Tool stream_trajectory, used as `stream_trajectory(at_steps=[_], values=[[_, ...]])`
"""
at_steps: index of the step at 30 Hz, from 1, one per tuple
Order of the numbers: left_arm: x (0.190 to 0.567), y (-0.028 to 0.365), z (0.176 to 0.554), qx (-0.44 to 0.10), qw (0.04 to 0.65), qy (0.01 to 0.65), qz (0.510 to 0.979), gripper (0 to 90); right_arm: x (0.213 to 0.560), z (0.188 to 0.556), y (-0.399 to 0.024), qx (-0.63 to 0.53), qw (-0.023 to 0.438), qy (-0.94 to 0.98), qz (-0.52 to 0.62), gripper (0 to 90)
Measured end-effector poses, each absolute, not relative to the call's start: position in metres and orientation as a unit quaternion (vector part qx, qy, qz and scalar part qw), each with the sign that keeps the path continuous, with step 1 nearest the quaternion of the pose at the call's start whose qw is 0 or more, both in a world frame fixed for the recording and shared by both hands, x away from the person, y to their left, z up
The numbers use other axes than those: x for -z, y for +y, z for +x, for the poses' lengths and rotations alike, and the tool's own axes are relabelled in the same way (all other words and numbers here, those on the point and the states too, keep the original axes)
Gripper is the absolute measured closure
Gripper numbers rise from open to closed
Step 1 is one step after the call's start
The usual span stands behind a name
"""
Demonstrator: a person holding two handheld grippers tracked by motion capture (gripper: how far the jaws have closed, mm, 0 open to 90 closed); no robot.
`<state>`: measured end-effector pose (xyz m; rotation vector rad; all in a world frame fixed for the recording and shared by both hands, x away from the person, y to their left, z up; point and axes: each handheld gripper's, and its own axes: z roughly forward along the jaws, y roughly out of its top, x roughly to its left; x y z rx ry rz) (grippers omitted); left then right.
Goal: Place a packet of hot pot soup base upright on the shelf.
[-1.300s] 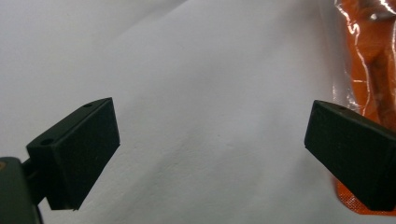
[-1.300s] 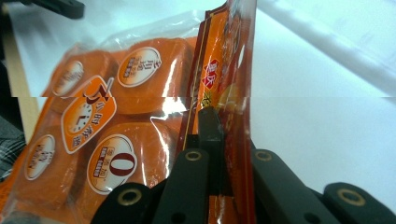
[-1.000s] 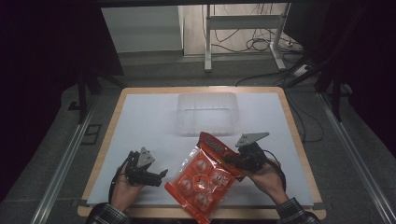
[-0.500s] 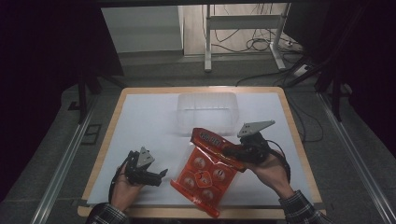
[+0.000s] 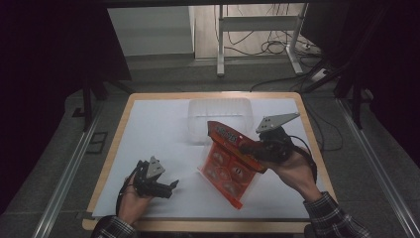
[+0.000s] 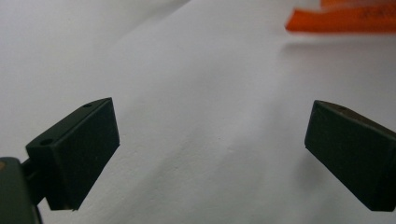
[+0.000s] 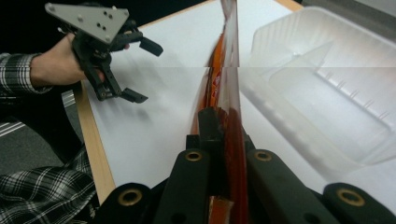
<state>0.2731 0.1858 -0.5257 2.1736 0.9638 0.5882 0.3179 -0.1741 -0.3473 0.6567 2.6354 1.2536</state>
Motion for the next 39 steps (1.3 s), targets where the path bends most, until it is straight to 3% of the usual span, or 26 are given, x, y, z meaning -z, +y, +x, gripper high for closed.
stream_trajectory(at_steps=[14, 39], values=[[0.525, 0.186, 0.274, -0.216, 0.344, 0.372, 0.835, 1.4, 0.324, 0.327, -0.178, -0.419, 0.101, 0.875, 0.220, 89.3], [0.523, 0.190, 0.274, -0.208, 0.363, 0.384, 0.823, 0.8, 0.286, 0.379, -0.190, -0.449, 0.121, 0.846, 0.261, 89.3]])
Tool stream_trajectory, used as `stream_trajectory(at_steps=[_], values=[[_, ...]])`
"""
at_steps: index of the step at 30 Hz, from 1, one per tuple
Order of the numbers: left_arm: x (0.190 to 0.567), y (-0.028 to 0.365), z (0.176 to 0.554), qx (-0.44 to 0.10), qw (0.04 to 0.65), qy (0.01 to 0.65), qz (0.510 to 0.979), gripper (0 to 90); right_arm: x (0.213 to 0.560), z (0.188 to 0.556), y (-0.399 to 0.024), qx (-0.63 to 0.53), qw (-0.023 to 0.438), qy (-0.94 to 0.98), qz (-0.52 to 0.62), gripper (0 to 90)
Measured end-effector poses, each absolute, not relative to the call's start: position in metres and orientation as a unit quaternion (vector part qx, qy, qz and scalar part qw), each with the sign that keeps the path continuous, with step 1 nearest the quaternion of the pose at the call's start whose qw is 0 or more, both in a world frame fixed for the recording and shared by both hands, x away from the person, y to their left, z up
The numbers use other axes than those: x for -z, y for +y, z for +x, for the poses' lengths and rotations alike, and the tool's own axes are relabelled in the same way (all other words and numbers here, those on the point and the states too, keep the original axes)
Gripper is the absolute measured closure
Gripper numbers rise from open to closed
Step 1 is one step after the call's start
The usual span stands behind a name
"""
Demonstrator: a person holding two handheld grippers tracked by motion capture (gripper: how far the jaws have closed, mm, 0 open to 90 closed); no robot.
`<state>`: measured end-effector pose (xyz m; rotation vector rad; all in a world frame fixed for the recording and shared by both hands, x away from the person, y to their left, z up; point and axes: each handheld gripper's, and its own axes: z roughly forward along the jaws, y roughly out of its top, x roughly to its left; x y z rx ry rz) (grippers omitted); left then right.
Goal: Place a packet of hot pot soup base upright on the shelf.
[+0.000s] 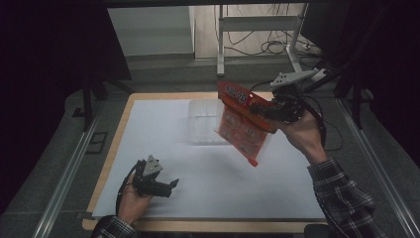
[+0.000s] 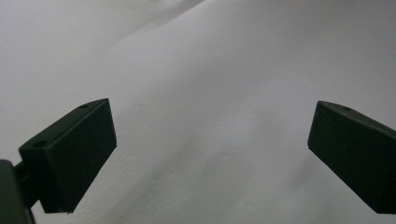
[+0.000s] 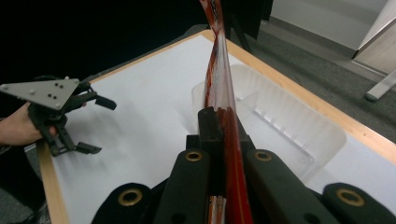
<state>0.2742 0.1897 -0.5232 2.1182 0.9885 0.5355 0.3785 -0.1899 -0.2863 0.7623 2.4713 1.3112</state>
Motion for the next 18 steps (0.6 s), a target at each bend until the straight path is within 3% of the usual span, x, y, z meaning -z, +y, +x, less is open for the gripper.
stream_trajectory(at_steps=[18], values=[[0.523, 0.190, 0.274, -0.204, 0.376, 0.386, 0.817, 0.6, 0.282, 0.426, -0.179, -0.465, 0.128, 0.831, 0.278, 89.3]])
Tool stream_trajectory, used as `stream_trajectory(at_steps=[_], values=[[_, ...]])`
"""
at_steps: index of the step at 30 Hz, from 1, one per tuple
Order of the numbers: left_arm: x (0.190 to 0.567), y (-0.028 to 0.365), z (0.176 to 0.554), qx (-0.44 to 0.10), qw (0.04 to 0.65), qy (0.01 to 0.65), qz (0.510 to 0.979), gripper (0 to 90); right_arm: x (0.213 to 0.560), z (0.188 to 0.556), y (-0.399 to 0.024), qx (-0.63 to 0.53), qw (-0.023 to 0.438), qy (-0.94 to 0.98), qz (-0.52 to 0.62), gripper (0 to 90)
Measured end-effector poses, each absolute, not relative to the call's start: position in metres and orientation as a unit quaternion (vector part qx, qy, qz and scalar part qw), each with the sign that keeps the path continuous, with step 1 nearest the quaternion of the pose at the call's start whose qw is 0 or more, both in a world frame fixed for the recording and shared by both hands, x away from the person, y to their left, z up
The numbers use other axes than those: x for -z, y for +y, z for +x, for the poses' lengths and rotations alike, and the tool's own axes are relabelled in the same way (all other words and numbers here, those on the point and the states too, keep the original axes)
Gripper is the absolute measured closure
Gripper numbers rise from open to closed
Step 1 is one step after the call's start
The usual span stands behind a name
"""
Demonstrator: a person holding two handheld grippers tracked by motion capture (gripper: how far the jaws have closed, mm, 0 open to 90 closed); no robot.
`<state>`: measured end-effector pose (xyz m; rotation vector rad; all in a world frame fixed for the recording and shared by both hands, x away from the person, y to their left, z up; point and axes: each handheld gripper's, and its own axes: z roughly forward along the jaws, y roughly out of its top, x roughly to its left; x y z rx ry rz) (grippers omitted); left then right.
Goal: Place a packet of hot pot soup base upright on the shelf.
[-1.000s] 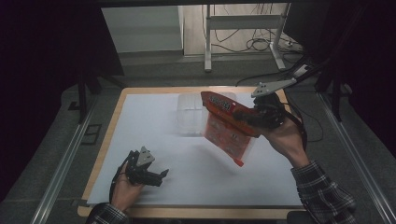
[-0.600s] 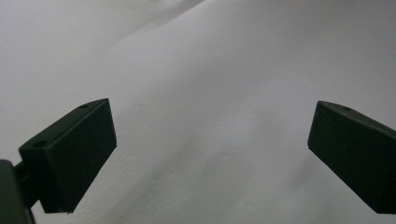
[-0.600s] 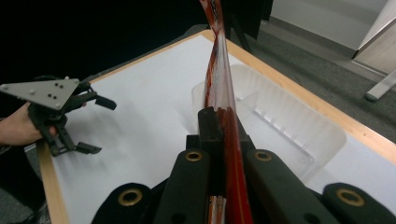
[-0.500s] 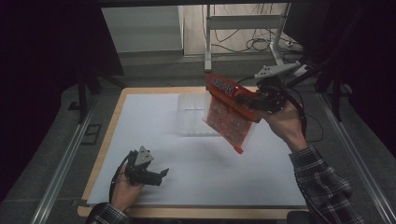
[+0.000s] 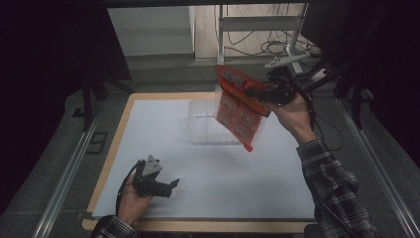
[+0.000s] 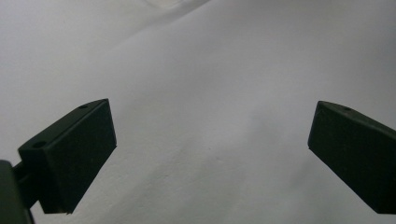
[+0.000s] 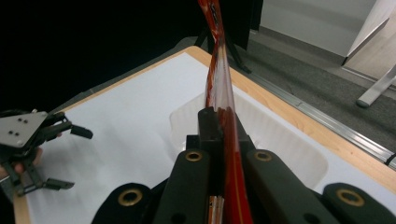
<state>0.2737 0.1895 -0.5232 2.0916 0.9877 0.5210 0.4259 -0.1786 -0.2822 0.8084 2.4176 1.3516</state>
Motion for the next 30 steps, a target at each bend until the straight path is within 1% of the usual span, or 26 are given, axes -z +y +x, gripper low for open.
stream_trajectory(at_steps=[17, 30], values=[[0.526, 0.188, 0.275, -0.220, 0.344, 0.382, 0.829, 0.7, 0.282, 0.468, -0.166, -0.469, 0.145, 0.820, 0.296, 89.3], [0.526, 0.191, 0.276, -0.224, 0.345, 0.391, 0.824, 0.4, 0.288, 0.495, -0.158, -0.468, 0.149, 0.816, 0.303, 89.3]])
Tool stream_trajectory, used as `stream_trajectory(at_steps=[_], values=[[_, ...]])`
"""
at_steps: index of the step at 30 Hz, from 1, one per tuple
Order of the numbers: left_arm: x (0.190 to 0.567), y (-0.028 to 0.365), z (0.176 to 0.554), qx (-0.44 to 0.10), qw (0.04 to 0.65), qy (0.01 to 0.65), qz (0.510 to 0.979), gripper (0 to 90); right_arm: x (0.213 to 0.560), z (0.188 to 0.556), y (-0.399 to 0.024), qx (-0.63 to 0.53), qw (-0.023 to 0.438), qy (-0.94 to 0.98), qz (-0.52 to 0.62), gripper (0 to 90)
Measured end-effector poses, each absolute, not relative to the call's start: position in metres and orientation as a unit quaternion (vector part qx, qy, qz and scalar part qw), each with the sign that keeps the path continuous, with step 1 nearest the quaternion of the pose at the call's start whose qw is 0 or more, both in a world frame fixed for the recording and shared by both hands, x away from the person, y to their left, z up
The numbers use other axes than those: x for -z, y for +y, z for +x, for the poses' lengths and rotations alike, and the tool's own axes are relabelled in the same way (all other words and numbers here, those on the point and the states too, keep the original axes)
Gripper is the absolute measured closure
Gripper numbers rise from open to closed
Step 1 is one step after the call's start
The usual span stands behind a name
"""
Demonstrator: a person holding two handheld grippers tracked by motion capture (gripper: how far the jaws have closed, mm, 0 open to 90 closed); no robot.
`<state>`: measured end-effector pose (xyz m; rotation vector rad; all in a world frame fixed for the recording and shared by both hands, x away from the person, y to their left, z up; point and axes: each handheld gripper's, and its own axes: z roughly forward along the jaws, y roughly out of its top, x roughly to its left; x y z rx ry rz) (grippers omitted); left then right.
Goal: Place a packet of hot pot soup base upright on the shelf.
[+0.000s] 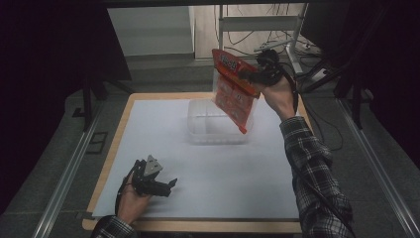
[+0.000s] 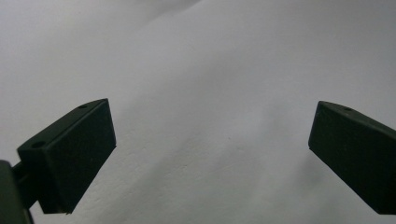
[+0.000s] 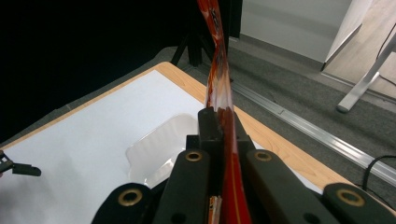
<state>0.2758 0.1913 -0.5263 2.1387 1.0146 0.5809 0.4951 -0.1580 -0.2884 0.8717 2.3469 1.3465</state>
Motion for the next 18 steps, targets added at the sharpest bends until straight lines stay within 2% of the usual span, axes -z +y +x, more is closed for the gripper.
stream_trajectory(at_steps=[18], values=[[0.527, 0.190, 0.276, -0.224, 0.340, 0.387, 0.828, 0.3, 0.307, 0.510, -0.151, -0.469, 0.131, 0.819, 0.304, 89.3]])
